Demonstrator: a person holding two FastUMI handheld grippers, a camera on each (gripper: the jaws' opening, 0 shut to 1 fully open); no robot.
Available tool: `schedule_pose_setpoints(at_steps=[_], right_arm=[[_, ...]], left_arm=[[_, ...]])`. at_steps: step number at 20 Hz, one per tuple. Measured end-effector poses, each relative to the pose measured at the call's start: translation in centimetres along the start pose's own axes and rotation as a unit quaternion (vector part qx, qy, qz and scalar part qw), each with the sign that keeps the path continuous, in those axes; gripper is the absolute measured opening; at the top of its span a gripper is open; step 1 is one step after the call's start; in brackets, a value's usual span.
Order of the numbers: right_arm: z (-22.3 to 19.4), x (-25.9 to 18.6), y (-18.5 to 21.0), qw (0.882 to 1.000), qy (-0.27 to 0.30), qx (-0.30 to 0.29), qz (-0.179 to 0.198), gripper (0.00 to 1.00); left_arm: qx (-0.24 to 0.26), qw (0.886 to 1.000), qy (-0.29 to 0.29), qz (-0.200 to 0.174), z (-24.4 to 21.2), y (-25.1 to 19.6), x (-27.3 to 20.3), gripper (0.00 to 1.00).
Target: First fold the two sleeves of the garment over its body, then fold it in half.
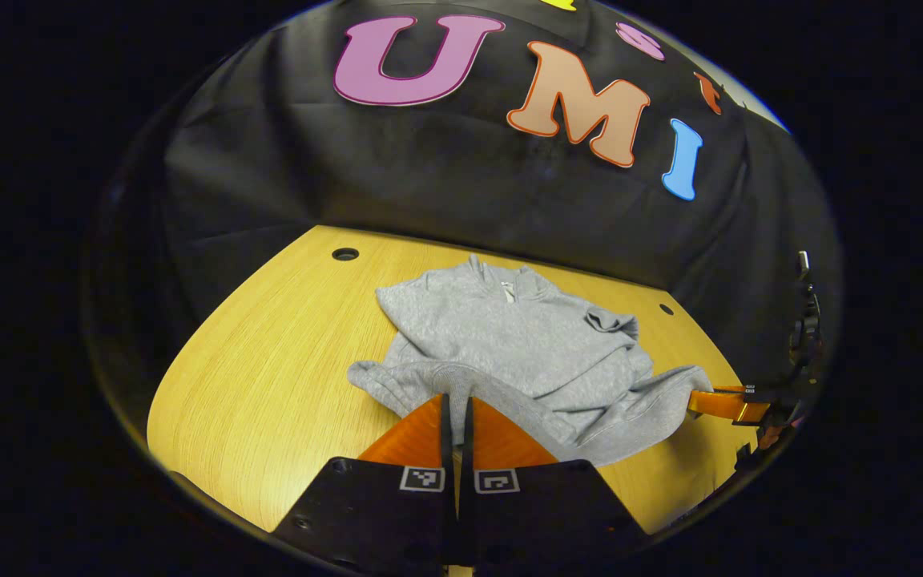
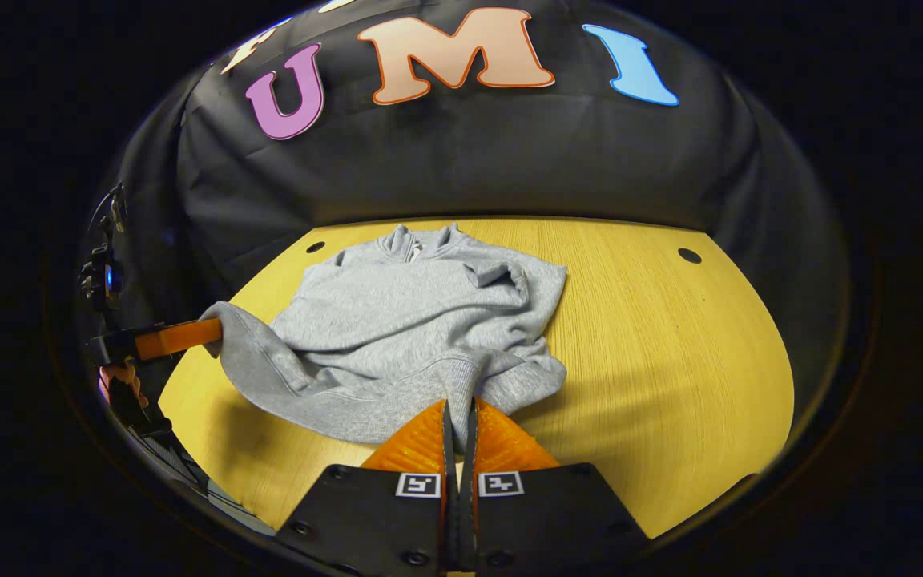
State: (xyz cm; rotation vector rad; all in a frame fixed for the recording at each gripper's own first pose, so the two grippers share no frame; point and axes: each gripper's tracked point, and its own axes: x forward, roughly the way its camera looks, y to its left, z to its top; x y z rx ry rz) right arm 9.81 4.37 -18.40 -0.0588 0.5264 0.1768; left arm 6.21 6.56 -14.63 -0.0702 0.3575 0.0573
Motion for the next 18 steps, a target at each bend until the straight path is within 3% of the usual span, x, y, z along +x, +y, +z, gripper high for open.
schedule_pose_setpoints(at_steps=[9,18], right_arm=[[4.1,5.4,-1.2,1.0,0.027,-0.001,0.008,0.03],[3.5,11.2,-2.1,0.995,0.077,0.053,0.019,0.03]], left_arm=[[0.002,1.0,0.017,0.006,3.6,0.7,6.3,0.0],[0.021,0.997,0.07,0.03,1.7,2.1,13.2,0.0]])
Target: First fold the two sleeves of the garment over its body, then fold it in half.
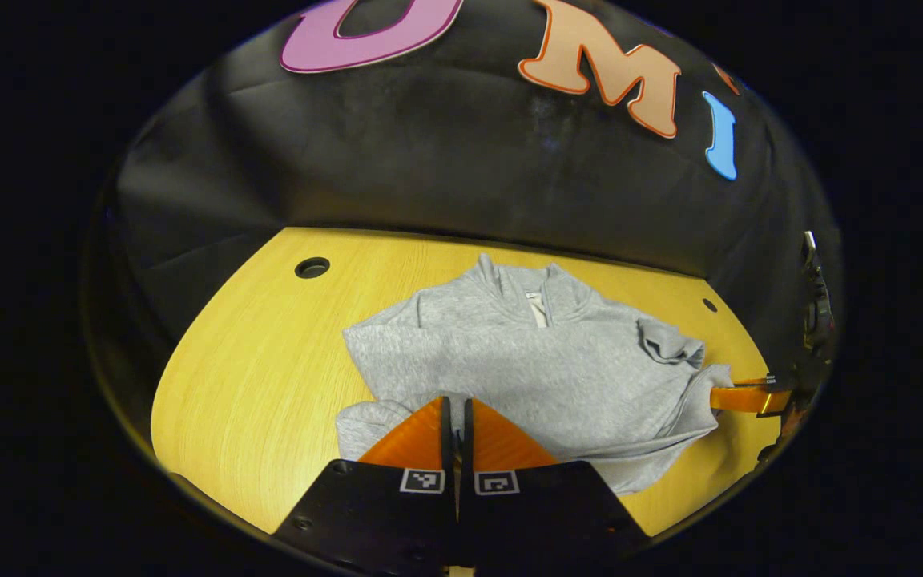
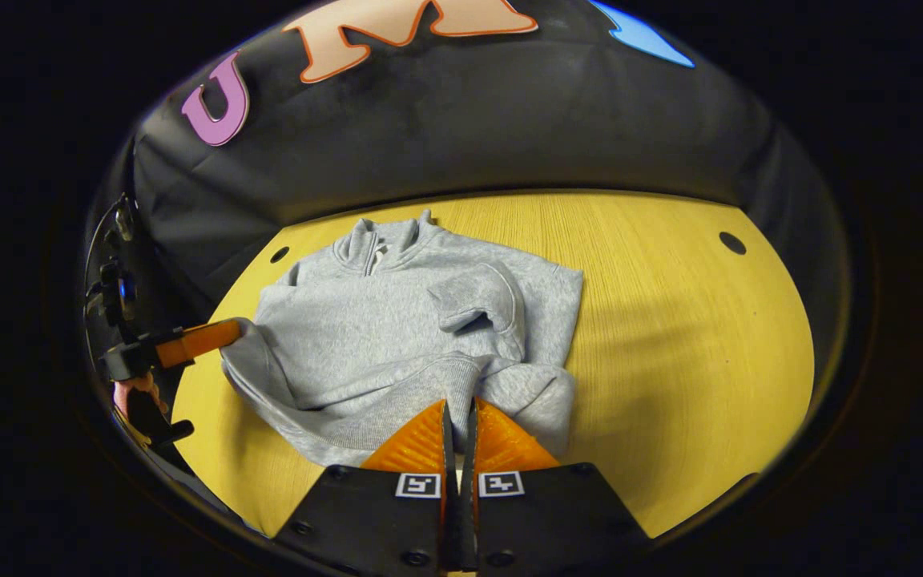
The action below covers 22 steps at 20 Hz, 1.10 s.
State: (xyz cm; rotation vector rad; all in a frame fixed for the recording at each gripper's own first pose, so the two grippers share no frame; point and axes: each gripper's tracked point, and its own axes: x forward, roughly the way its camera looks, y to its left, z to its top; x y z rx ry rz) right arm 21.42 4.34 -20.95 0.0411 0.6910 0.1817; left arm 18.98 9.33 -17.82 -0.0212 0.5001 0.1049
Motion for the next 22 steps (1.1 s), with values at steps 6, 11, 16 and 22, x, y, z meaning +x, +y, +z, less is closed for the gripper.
schedule_pose_setpoints(at_steps=[6,11,16,22], right_arm=[[0.5,0.0,0.4,0.999,-0.006,0.023,0.034,0.16],[3.0,-0.5,1.2,0.997,-0.047,0.043,0.053,0.43],[5.2,-0.6,1.4,0.993,-0.097,0.046,0.044,0.98],[7.9,-4.1,1.5,0.985,-0.164,0.031,0.035,0.98]], left_arm=[[-0.008,1.0,0.005,0.007,-0.6,0.0,1.3,0.0],[-0.013,1.0,-0.007,0.003,0.2,0.0,1.0,0.11],[-0.036,0.999,-0.041,-0.003,1.8,-0.4,0.0,0.63],[-0.028,0.991,-0.125,0.026,6.7,0.6,-4.8,0.87]])
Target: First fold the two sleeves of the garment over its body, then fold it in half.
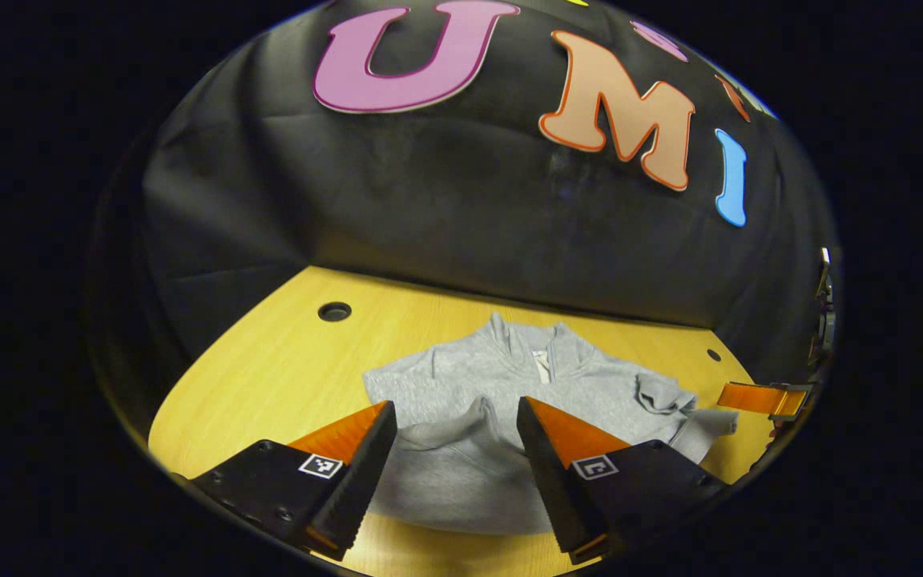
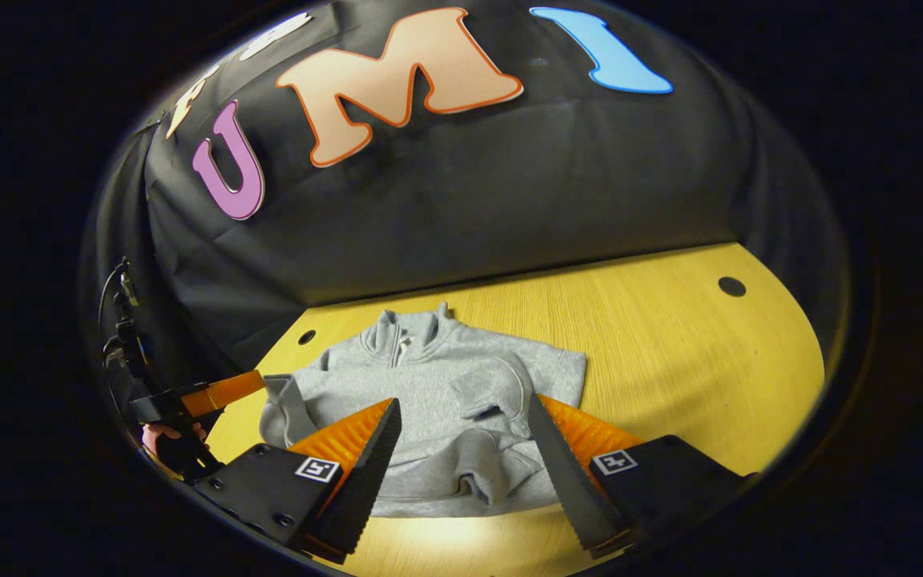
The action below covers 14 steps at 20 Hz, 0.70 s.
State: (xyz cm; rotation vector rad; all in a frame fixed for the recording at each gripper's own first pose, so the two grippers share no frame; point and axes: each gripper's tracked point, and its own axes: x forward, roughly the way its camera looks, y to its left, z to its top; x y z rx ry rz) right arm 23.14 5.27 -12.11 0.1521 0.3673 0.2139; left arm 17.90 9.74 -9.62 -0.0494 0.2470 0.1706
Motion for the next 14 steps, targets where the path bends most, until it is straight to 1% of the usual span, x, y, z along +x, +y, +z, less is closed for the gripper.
schedule_pose_setpoints(at_steps=[1,3,4,6,10,12,14], right_arm=[[0.7,-0.8,0.2,1.0,-0.012,-0.003,-0.001,0.94],[2.0,-2.7,0.7,0.999,-0.037,-0.019,-0.003,0.94],[2.5,-4.0,1.0,0.998,-0.05,-0.032,-0.004,0.98],[3.4,-6.2,1.9,0.996,-0.072,-0.059,-0.004,0.98],[3.8,-10.6,4.7,0.989,-0.108,-0.102,0.004,0.98],[3.5,-12.6,6.2,0.988,-0.12,-0.1,0.014,0.98],[2.5,-14.3,6.8,0.989,-0.118,-0.086,0.015,0.98]], left_arm=[[0.001,1.0,-0.012,0.0,0.9,-0.1,-0.9,0.88],[0.003,0.999,-0.032,0.0,2.4,-0.2,-3.2,0.87],[0.001,0.999,-0.033,-0.003,2.6,-0.5,-4.4,0.87],[-0.004,0.999,-0.04,-0.01,3.0,-1.1,-6.8,0.88],[0.006,0.998,-0.056,-0.01,3.5,-1.8,-11.4,0.87],[0.015,0.998,-0.063,-0.013,3.5,-2.4,-13.5,0.88],[0.018,0.998,-0.064,-0.016,3.1,-2.9,-15.1,0.87]])
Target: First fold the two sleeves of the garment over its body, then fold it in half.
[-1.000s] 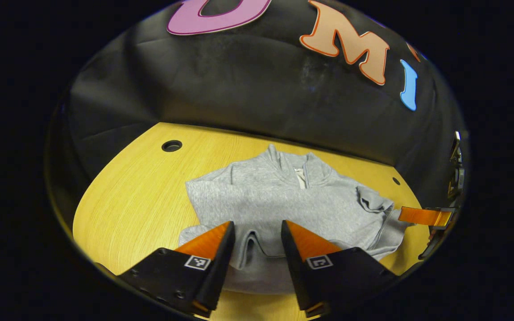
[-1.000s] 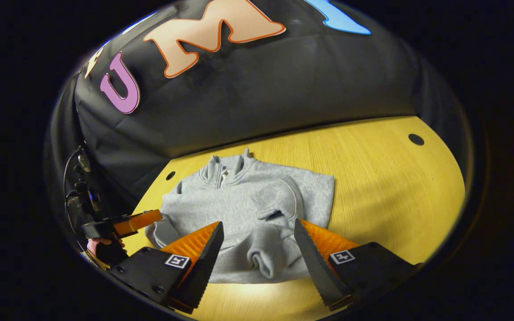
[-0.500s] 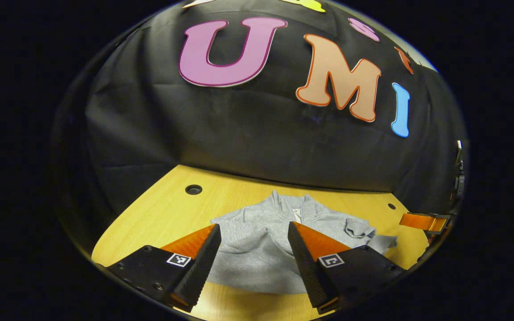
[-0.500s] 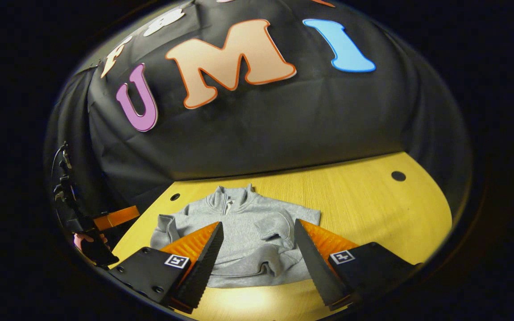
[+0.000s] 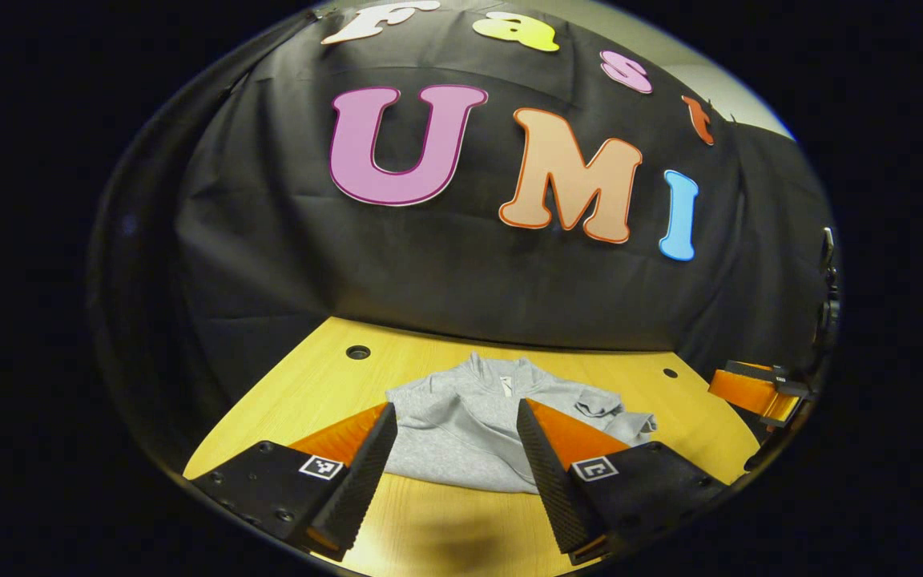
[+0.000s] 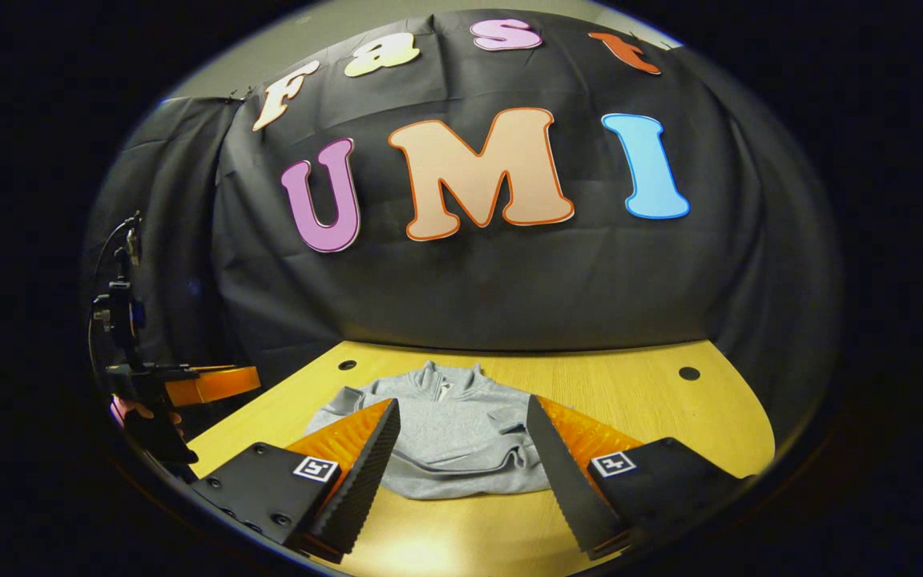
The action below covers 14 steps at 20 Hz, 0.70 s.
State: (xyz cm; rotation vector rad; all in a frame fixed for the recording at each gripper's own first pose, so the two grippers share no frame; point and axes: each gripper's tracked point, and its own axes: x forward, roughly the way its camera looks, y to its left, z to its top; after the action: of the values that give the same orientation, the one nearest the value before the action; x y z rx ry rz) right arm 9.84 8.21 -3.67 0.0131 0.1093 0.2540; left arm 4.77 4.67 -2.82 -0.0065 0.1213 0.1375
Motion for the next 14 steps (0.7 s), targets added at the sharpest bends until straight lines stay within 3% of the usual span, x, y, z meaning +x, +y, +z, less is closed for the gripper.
schedule_pose_setpoints(at_steps=[8,14], right_arm=[[-0.8,-5.3,-0.4,1.0,-0.005,0.003,-0.031,0.98],[-1.4,-6.6,-0.9,0.999,0.001,0.024,-0.049,0.99]], left_arm=[[0.022,1.0,0.012,-0.012,-2.6,-0.9,-3.5,0.88],[0.006,1.0,0.016,-0.025,-3.2,-2.4,-4.3,0.88]])
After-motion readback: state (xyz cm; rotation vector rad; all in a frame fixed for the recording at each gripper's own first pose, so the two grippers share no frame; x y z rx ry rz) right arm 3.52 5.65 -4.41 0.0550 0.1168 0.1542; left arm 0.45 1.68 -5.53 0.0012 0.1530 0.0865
